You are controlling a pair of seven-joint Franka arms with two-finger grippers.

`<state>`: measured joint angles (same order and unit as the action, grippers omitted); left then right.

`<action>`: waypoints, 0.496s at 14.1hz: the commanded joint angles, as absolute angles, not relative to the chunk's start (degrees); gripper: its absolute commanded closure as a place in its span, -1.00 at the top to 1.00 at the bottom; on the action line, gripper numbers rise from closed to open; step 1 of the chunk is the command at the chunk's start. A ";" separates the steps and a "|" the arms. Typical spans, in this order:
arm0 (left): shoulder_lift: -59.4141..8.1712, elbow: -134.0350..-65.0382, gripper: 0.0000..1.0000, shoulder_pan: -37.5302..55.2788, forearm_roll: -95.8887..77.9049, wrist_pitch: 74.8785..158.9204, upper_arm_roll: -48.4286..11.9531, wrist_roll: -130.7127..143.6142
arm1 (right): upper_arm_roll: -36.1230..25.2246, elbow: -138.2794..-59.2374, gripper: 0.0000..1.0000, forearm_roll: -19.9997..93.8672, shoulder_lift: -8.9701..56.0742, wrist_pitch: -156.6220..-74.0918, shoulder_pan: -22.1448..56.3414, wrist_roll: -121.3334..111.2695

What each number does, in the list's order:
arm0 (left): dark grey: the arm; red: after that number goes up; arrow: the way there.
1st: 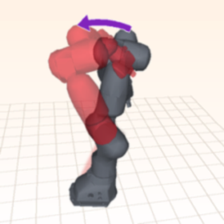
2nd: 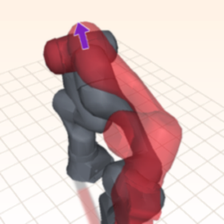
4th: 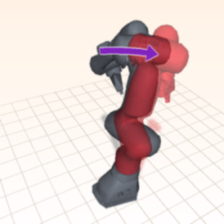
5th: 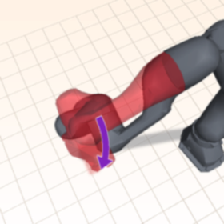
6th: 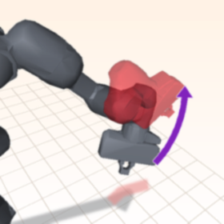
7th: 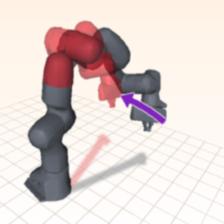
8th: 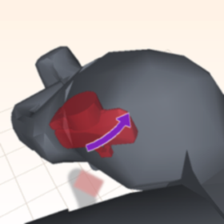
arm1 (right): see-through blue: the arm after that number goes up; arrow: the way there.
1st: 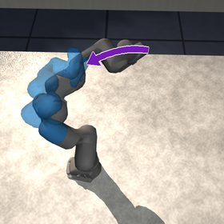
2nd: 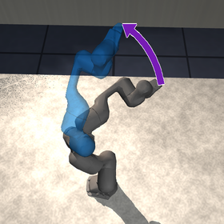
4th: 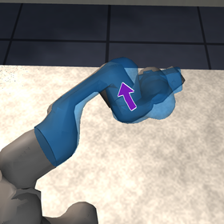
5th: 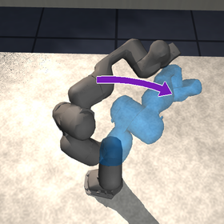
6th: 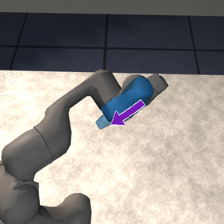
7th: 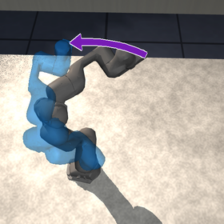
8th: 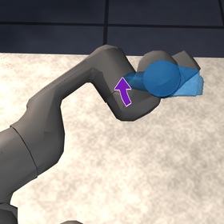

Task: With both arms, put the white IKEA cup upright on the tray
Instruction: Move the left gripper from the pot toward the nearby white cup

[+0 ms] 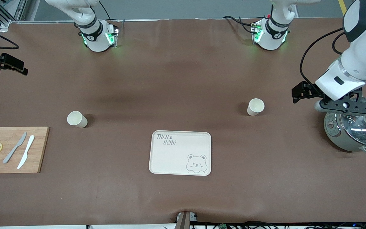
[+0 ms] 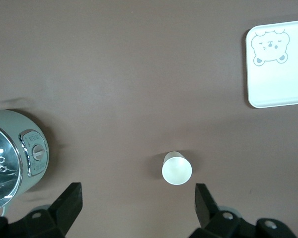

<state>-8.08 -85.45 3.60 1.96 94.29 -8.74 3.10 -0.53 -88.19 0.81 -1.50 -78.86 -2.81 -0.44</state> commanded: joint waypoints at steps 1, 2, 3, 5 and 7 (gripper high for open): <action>-8.61 -84.46 1.00 3.61 2.81 94.48 -8.70 2.11 | -0.18 -88.33 1.00 -0.18 -1.67 -78.57 -3.16 0.18; -8.53 -84.46 1.00 3.78 2.99 94.48 -8.70 2.02 | -0.18 -88.33 1.00 -0.18 -1.67 -78.57 -3.16 0.18; -8.61 -84.46 1.00 4.04 3.08 94.48 -8.61 1.85 | -0.18 -88.33 1.00 -0.18 -1.67 -78.57 -3.16 0.18; -8.70 -84.72 1.00 4.48 4.21 95.00 -9.05 1.76 | -0.18 -88.33 1.00 -0.09 -1.67 -78.66 -3.16 0.18; -8.27 -87.00 1.00 4.05 4.04 96.67 -9.58 1.85 | -0.18 -88.24 1.00 -0.18 -1.67 -78.75 -3.08 0.18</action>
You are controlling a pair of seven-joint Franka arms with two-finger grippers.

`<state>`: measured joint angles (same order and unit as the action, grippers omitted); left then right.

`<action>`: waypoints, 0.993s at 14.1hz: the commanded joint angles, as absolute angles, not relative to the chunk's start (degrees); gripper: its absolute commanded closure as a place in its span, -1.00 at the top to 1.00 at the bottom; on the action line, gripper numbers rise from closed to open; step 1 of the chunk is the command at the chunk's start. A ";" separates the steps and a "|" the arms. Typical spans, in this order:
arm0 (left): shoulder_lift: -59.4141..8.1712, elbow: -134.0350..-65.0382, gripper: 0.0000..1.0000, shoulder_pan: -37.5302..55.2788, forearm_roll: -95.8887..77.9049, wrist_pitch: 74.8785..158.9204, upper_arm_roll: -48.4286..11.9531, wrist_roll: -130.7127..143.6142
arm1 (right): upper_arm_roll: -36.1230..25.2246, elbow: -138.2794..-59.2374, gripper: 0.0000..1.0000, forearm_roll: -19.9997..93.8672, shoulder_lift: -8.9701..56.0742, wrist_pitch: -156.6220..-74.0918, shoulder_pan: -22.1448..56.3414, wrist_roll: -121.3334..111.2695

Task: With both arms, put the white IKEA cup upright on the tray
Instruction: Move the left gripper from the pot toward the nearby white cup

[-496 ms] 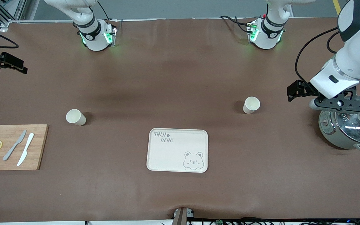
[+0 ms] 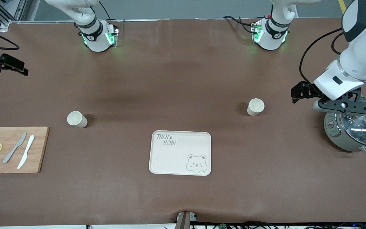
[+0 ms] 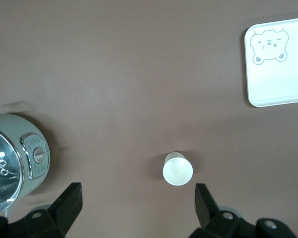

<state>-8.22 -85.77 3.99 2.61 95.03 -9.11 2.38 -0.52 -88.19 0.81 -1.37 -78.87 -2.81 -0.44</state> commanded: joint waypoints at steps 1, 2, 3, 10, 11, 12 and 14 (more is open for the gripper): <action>-7.91 -89.36 1.00 3.87 4.13 98.07 -9.49 1.93 | -0.18 -88.24 1.00 -0.18 -1.67 -78.75 -3.08 0.18; -7.04 -92.60 1.00 3.78 4.22 100.44 -9.49 1.85 | -0.18 -88.33 1.00 -0.09 -1.58 -78.75 -3.08 0.18; -5.73 -96.81 1.00 3.52 4.22 103.85 -9.49 1.67 | -0.18 -88.33 1.00 -0.09 -1.58 -78.66 -3.08 0.18; -2.37 -117.05 1.00 2.99 4.22 119.87 -9.58 0.01 | -0.18 -87.89 1.00 -0.09 -1.67 -79.01 -3.25 0.18; -1.85 -119.51 1.00 2.90 4.22 122.06 -9.58 -0.43 | -0.18 -87.89 1.00 -0.09 -1.58 -79.19 -2.99 0.18; -1.76 -121.79 1.00 2.73 4.13 124.69 -9.58 -0.79 | -0.18 -87.89 1.00 -0.09 -1.58 -79.36 -2.64 0.18; -1.76 -126.45 1.00 2.72 4.04 130.84 -9.67 -0.79 | -0.09 -87.89 1.00 -0.09 -1.58 -79.28 -3.07 0.18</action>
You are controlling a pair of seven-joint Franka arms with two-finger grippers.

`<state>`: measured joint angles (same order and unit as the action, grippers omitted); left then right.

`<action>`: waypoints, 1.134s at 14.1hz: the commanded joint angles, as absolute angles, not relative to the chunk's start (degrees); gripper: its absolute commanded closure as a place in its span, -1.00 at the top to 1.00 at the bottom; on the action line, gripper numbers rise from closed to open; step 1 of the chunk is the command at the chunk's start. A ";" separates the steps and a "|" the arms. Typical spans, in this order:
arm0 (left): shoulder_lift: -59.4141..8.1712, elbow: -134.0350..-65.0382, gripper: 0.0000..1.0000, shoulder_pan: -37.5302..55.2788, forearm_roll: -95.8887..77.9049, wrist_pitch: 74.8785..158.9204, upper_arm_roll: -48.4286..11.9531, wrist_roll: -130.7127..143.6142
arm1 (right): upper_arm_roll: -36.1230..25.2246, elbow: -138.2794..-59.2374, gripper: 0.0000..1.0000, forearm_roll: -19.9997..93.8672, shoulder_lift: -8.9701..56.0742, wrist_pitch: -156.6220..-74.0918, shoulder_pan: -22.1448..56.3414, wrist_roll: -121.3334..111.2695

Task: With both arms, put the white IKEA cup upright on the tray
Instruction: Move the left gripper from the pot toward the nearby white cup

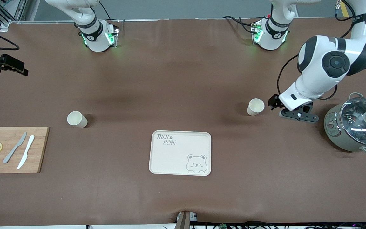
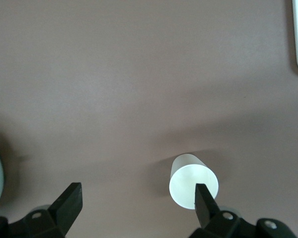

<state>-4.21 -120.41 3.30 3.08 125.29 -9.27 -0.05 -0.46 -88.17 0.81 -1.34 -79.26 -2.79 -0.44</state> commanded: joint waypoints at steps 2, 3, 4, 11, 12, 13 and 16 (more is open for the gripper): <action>-2.19 -130.67 1.00 2.81 3.69 137.34 -9.67 -0.53 | -0.18 -87.89 1.00 0.09 -1.58 -79.19 -3.51 0.18; -2.46 -131.91 1.00 2.90 3.60 139.46 -9.67 -0.09 | -0.18 -87.89 1.00 0.17 -1.58 -79.10 -3.52 0.18; -2.72 -132.18 1.00 3.25 3.60 139.92 -9.67 0.17 | -0.18 -87.89 1.00 0.18 -1.58 -79.10 -3.34 0.18; -5.97 -139.56 1.00 3.16 3.43 153.53 -9.93 0.70 | -0.18 -87.89 1.00 0.44 -1.58 -79.28 -3.34 0.26; -6.59 -139.92 1.00 3.25 3.43 154.59 -9.93 1.23 | -0.18 -87.89 1.00 0.44 -1.58 -79.28 -3.25 0.26; -7.11 -140.27 1.00 3.34 3.43 155.56 -9.93 1.75 | -0.18 -87.89 1.00 0.53 -1.58 -79.28 -3.43 0.26; -8.35 -141.68 1.00 3.34 3.43 158.72 -9.93 2.02 | -0.18 -87.89 1.00 0.53 -1.58 -79.02 -3.60 0.26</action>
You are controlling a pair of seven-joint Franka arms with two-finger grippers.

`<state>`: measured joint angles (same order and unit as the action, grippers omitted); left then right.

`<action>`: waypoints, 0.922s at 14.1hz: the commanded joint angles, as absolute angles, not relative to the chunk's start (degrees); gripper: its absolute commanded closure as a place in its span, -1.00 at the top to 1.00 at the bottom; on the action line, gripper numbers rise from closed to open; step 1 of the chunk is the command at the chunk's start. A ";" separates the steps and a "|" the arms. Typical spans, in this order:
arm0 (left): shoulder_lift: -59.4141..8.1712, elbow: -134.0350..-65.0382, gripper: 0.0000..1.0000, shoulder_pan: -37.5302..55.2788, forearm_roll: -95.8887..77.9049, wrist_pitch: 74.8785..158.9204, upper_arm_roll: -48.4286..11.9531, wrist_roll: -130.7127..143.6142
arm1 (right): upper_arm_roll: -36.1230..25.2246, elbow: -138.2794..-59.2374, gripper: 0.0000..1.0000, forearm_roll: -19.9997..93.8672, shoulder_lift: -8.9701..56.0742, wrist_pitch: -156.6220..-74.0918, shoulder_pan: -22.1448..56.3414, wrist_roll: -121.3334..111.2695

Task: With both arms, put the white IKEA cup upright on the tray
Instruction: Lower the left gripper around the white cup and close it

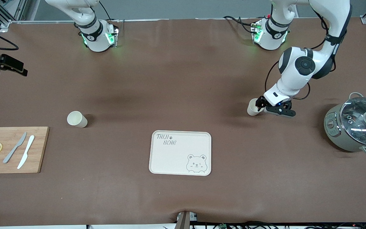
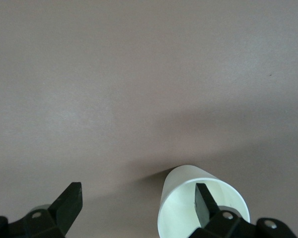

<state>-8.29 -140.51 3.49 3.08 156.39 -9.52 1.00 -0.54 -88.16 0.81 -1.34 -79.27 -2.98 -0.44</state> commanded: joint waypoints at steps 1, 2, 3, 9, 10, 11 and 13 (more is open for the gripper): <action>-8.87 -141.85 1.00 3.34 3.43 158.99 -9.93 2.28 | -0.18 -87.89 1.00 0.35 -1.58 -79.10 -3.52 0.18; -8.96 -141.94 1.00 3.34 3.43 159.17 -9.93 2.63 | -0.18 -87.98 1.00 0.35 -1.50 -79.10 -3.60 0.18; -8.96 -142.20 1.00 3.43 3.43 159.17 -10.11 2.98 | -0.18 -87.98 1.00 0.44 -1.15 -79.01 -3.60 0.26; -8.62 -143.79 1.00 3.34 3.43 159.17 -12.04 5.71 | -0.09 -87.89 1.00 1.49 -1.05 -79.45 -3.25 0.35; -8.61 -143.96 1.00 3.34 3.43 159.17 -12.04 5.71 | -0.09 -87.89 1.00 2.54 -1.14 -79.45 -3.43 0.26; -8.61 -144.05 1.00 3.25 3.43 159.17 -12.04 5.71 | -0.17 -87.89 1.00 3.59 -1.14 -79.54 -3.43 0.18; -8.61 -144.05 1.00 3.08 3.43 159.17 -12.04 5.71 | -0.09 -87.89 1.00 3.69 -1.32 -80.24 -2.99 0.18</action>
